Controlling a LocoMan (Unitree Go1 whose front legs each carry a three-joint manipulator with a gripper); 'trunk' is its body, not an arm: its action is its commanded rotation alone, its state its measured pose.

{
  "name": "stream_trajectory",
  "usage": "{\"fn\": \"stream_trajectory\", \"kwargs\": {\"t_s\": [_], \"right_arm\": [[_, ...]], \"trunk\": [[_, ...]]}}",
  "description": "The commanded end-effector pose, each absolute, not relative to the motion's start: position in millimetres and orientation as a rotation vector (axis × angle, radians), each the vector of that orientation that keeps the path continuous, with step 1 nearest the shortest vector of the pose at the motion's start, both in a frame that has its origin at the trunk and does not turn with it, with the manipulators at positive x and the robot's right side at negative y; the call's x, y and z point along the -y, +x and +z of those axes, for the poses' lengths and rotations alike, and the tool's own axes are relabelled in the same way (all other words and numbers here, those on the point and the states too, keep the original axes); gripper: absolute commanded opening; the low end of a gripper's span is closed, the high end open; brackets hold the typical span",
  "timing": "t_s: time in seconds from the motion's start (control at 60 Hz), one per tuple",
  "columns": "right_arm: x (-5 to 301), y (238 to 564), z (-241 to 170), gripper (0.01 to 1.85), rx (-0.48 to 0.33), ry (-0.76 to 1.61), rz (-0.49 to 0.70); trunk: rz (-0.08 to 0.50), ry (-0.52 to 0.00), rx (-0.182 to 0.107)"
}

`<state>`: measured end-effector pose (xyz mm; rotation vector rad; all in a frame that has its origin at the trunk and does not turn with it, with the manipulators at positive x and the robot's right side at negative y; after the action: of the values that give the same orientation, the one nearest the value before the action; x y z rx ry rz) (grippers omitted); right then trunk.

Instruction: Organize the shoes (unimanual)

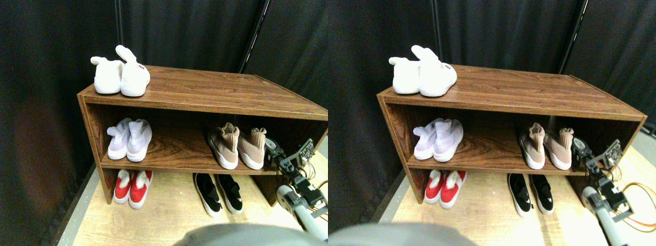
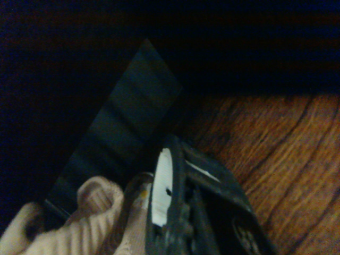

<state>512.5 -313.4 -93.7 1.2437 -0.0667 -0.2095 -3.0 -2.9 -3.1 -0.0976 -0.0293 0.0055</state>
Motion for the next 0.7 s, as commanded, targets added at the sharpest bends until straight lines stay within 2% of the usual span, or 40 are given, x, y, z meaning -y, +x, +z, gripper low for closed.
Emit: {"fn": "stream_trajectory", "kwargs": {"t_s": [0.017,0.217,0.483,0.7], "right_arm": [[312.7,518.6,-96.6,0.06,0.065,1.266,-0.187],[304.6,522.9,-101.6,0.06,0.028,1.33,-0.212],[288.4,525.0,-107.4,0.06,-0.053,1.316,-0.155],[275.9,525.7,-109.0,0.06,-0.072,1.3,-0.12]], "trunk": [[0.025,-0.113,0.01],[0.034,-0.121,0.006],[0.047,-0.134,0.0],[0.057,-0.14,-0.005]]}}
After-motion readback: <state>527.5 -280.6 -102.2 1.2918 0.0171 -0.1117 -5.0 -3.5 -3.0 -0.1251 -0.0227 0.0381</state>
